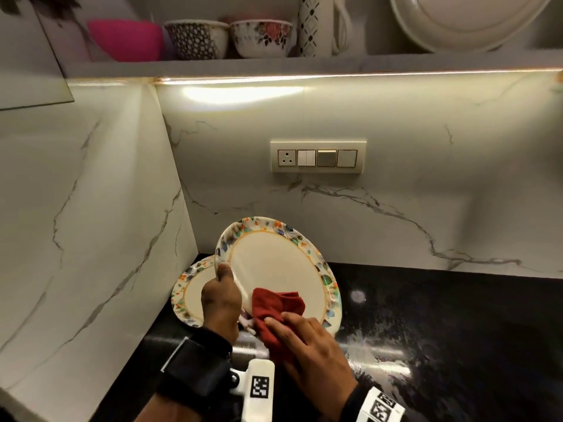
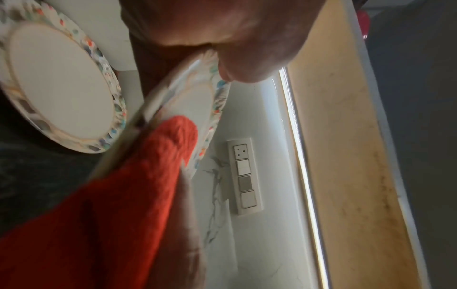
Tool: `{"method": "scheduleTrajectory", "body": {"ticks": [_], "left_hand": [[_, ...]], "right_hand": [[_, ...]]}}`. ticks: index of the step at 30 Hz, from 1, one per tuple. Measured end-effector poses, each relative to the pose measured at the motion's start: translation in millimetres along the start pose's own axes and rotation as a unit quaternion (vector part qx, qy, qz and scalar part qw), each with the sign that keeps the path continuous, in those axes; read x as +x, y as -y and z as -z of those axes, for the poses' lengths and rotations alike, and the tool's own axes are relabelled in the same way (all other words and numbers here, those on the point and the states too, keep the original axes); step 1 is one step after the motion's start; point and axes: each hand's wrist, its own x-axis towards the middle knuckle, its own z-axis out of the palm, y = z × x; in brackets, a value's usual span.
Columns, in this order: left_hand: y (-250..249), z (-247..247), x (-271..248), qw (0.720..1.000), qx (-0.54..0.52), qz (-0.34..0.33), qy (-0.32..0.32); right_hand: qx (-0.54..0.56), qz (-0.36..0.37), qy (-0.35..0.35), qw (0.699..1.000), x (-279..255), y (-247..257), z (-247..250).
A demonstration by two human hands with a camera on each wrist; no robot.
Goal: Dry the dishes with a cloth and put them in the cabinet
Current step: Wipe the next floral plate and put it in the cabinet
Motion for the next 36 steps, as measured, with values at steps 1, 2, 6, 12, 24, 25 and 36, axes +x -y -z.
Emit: {"method": "scheduleTrajectory", "body": {"ticks": [1,2,6,12,24,25,36], "left_hand": [[-3.9,-0.8,2.9,1.000,-0.003,0.005,0.019],[-11.4,-2.2,2.5,0.999,-0.007,0.015,0.041],[-46.7,-11.1,-9.7,0.987,-0.050,0.025,0.152],[-34.5,-28.5,-18.9,0.980,0.010,0.017,0.200],[68.6,-15.4,16.9,0.963,-0.217,0.150,0.056],[63.3,-14.6,14.9,0.967,-0.217,0.130,0.036],[18.4,-18.0,-32.5,0.976,-0.040,-0.200,0.078]], "right_hand": [[-0.003,-0.004,-0.026,1.000,4.1,0.2,4.8],[-0.003,-0.005,-0.052,0.999,7.8,-0.5,10.3],[0.051,-0.028,-0.129,0.990,16.4,-11.4,40.8],[0.494,-0.246,-0.267,0.790,22.6,-45.5,67.6],[0.693,-0.423,-0.162,0.560,-10.5,-79.3,67.6],[0.666,-0.449,-0.159,0.574,-11.6,-83.5,65.6],[0.542,-0.444,-0.082,0.709,81.6,-132.4,101.2]]}}
